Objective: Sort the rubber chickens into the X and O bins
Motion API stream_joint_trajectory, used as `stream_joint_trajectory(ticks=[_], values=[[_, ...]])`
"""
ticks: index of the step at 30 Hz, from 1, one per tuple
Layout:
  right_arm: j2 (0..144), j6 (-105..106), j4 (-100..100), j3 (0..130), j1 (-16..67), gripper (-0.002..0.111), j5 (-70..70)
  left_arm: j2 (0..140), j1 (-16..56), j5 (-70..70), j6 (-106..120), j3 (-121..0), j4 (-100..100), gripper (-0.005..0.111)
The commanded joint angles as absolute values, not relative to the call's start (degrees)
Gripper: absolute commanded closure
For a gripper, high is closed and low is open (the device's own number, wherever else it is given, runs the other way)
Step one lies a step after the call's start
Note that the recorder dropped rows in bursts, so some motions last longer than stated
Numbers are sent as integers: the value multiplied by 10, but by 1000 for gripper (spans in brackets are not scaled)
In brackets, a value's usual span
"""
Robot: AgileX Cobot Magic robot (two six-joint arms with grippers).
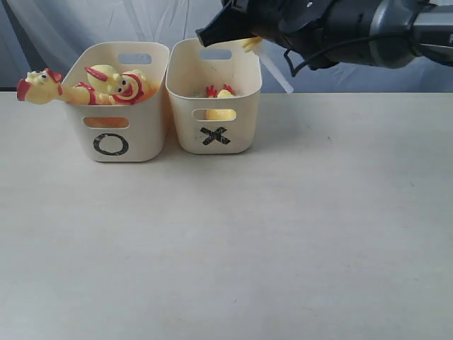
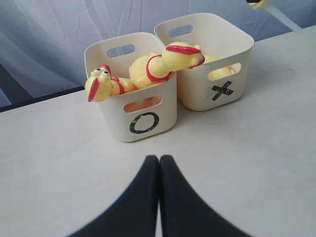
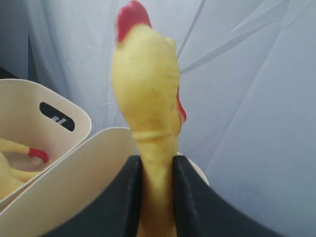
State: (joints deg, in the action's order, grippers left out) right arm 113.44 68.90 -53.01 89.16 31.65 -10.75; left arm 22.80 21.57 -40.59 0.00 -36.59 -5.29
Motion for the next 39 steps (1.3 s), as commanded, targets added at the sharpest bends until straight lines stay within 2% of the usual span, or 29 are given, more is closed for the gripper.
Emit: stream_joint_trajectory(ticks=[1,11,21,28,39], values=[[1187,678,-524,967,314,109,-96,224,219,-401,0,-363,-50,107],[1284,673,-534,1102,314,109,-55,224,219,-401,0,-363,-49,107],[1284,671,-530,1106,307,109,-27,223,219,-400,0,-363,-47,107],[1275,671,-535,1106,274,109,76,223,219,-400,0,-363,-47,107],[1276,674,-592,1141,239,109,135,223,219,-400,0,-363,-47,107]])
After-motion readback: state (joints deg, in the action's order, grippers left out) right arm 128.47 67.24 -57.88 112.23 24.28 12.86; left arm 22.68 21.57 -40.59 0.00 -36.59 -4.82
